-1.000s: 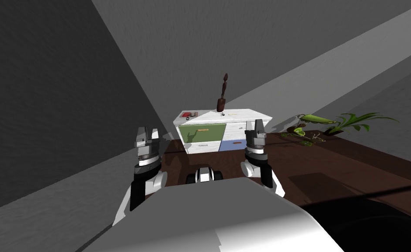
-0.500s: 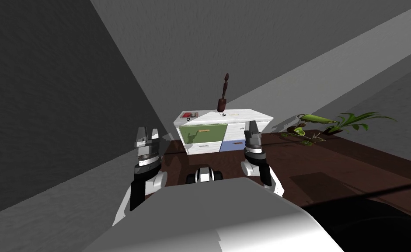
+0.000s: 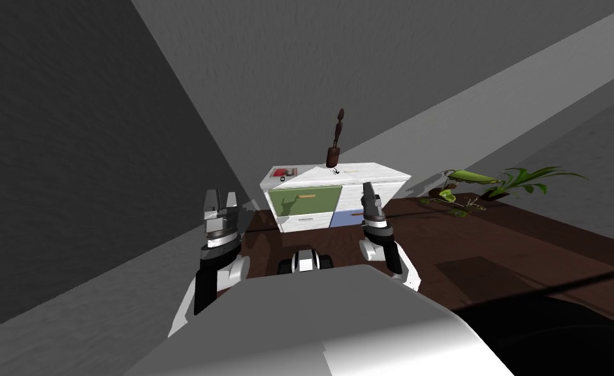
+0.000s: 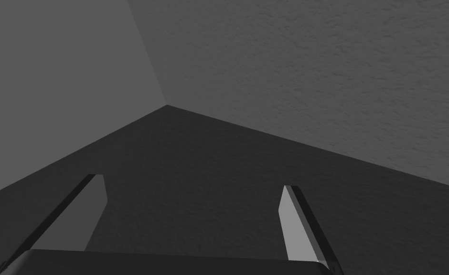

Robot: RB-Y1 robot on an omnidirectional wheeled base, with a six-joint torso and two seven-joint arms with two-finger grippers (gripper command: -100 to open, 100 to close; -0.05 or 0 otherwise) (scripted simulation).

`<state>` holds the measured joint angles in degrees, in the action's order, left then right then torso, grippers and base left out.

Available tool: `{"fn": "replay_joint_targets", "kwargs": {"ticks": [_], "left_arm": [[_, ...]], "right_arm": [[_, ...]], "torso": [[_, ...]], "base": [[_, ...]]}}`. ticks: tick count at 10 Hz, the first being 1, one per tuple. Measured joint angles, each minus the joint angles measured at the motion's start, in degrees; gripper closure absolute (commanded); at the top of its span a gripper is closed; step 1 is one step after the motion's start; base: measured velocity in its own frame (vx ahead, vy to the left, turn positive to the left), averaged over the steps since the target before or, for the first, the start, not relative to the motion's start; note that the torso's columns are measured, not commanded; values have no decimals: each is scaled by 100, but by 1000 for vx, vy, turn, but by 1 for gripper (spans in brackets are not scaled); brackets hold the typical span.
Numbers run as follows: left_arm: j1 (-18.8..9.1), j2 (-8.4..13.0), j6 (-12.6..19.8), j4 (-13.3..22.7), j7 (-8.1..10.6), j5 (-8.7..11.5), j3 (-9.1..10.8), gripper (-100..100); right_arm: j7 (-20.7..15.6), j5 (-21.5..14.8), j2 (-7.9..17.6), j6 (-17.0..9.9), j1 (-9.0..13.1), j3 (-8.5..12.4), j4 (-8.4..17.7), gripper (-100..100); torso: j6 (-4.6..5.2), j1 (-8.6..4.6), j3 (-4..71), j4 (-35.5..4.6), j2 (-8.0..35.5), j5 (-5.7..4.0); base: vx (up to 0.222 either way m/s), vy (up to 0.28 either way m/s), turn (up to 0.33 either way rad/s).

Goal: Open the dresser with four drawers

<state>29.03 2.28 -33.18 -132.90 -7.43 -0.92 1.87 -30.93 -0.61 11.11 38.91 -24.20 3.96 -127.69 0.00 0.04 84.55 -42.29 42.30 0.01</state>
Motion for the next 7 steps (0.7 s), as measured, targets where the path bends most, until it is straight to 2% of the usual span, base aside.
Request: {"fn": "replay_joint_targets", "kwargs": {"ticks": [7], "left_arm": [[0,0,0,0,0,0,0,0]], "right_arm": [[-1099,-357,82,139,137,30,411,-100]], "torso": [[0,2,4,2,-6,1]], "base": [[46,51,-21]]}}
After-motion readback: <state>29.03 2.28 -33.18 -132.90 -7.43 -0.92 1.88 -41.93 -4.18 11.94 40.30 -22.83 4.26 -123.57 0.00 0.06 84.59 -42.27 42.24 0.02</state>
